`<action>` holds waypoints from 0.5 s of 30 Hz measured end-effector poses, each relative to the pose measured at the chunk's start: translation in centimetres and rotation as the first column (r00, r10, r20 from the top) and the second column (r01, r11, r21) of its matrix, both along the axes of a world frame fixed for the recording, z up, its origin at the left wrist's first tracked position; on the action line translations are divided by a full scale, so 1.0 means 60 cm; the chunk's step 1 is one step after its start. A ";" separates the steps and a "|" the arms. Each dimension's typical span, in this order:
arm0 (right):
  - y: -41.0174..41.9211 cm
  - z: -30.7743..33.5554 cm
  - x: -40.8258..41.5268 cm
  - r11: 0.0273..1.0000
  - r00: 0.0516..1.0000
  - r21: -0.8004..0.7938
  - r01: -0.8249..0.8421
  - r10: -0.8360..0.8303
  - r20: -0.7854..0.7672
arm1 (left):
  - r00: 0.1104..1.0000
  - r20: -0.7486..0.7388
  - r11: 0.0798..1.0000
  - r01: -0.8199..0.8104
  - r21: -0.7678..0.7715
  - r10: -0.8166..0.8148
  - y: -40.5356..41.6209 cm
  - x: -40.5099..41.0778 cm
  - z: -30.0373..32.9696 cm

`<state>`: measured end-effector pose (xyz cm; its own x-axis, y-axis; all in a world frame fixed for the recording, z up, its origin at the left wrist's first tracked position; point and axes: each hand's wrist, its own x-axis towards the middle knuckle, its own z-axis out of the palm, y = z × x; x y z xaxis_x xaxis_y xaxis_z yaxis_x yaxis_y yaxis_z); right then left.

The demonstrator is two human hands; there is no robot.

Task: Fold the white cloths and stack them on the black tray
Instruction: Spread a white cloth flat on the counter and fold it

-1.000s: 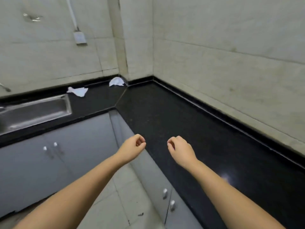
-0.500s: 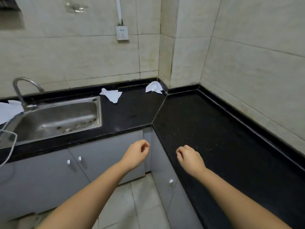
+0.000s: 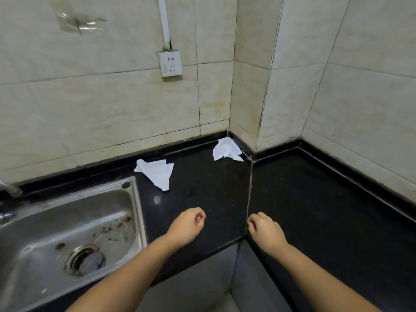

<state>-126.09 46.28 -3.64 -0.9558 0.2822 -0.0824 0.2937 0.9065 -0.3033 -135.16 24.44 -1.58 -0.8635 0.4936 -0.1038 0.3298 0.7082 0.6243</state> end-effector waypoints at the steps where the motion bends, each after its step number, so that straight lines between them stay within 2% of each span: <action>1: -0.001 0.000 -0.024 1.000 1.000 -0.008 0.020 -0.020 0.002 | 1.000 0.002 1.000 0.008 -0.009 -0.008 0.003 -0.031 -0.002; 9: 0.076 -0.021 -0.219 0.992 0.993 -0.069 0.110 -0.107 0.042 | 0.985 0.032 0.984 0.173 -0.036 -0.172 0.108 -0.233 -0.048; 13: 0.143 -0.044 -0.342 0.989 0.994 -0.102 0.108 -0.105 0.036 | 0.994 0.033 0.994 0.108 -0.011 -0.107 0.181 -0.344 -0.069; 15: 0.176 -0.055 -0.405 0.986 0.993 -0.128 0.110 -0.106 0.043 | 0.997 0.036 0.996 0.076 -0.046 -0.074 0.219 -0.401 -0.080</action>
<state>-150.40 56.84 -6.97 -0.9161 0.3684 -0.1584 0.4006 0.8223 -0.4041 -159.21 37.59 -6.41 -0.8197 0.5509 -0.1570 0.3624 0.7110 0.6026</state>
